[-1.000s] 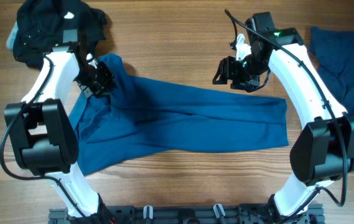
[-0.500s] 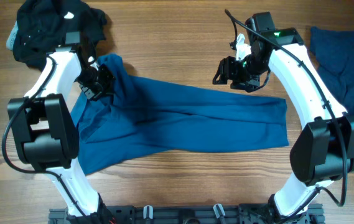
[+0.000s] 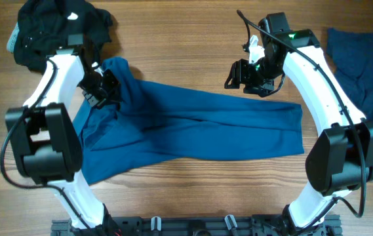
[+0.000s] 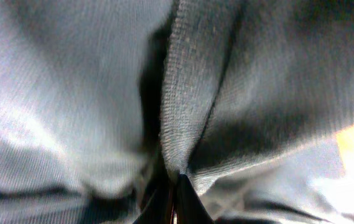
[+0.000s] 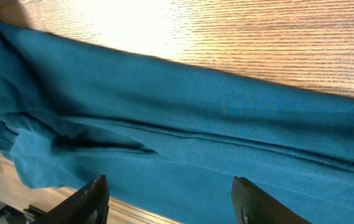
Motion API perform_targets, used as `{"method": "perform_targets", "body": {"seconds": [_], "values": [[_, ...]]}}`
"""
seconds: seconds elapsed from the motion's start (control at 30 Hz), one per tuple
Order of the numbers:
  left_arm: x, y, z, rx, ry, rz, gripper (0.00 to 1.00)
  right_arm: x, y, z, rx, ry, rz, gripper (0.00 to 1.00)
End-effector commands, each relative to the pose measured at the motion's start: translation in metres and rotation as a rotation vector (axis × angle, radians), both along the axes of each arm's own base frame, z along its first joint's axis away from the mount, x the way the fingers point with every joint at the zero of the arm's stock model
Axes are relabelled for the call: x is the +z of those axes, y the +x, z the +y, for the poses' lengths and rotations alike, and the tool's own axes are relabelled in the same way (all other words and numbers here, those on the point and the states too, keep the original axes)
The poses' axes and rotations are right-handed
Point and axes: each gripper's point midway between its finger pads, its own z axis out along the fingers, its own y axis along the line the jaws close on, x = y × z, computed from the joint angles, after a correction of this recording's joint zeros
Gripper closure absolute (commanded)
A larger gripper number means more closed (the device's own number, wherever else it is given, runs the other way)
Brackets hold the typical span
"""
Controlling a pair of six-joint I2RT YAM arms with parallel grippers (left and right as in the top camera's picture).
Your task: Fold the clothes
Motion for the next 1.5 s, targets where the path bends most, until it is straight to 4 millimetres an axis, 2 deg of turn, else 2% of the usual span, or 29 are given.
{"method": "perform_targets", "body": {"seconds": [0.0,0.2,0.37,0.5,0.73,1.13,1.47], "values": [[0.042,0.002,-0.002,-0.004,-0.005,-0.097,0.96,0.004,-0.002,0.000,0.002,-0.015,-0.017,0.36],[0.062,-0.003,-0.002,-0.004,-0.003,-0.127,0.96,0.004,-0.002,0.000,0.002,-0.015,-0.016,0.36],[0.060,-0.011,0.010,0.004,0.072,-0.097,0.96,0.004,-0.004,-0.001,0.027,-0.018,-0.022,0.36],[0.060,-0.016,0.012,0.011,0.084,-0.074,0.96,0.003,-0.003,-0.003,0.024,-0.032,-0.022,0.36],[0.072,-0.011,0.018,0.033,0.120,-0.126,0.96,0.003,-0.003,-0.003,0.023,-0.032,-0.022,0.36],[0.123,-0.004,0.018,0.041,0.127,-0.313,0.96,0.003,-0.003,-0.003,0.024,-0.032,-0.022,0.36],[0.127,-0.007,0.007,0.028,0.068,-0.317,0.96,0.003,-0.004,-0.003,0.024,-0.033,-0.018,0.36]]}}
